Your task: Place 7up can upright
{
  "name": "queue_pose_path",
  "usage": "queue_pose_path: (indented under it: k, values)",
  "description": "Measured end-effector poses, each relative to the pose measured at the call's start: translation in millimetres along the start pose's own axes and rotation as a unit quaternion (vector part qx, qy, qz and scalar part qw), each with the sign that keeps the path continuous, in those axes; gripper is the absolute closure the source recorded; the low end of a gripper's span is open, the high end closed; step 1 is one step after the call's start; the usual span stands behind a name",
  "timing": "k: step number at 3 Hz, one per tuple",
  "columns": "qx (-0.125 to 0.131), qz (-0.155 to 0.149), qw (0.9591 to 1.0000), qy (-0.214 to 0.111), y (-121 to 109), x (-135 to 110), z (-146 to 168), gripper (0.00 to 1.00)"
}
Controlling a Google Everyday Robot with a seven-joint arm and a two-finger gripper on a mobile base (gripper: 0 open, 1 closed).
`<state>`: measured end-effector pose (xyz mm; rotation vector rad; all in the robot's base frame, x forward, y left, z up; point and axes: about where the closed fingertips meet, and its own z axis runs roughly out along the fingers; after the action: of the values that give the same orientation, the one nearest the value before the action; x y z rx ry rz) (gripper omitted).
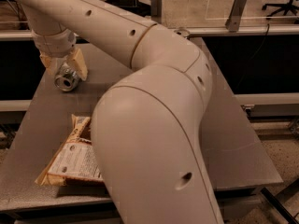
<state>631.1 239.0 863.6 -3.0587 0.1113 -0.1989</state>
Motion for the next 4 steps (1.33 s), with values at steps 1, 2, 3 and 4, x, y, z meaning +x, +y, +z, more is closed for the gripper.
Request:
queue_pose_path:
  k: [1, 2, 3, 4]
  values:
    - [0.003, 0.013, 0.9999, -0.003, -1.3, 5.1, 0.6, 0.62]
    - [0.028, 0.049, 0.9982, -0.021, 4.6, 9.3, -6.4, 0.85]
    - [0.068, 0.116, 0.9888, -0.065, 19.7, 9.9, -21.3, 1.0]
    - [0.109, 0.19, 0.9681, -0.122, 37.9, 11.3, -37.4, 1.0]
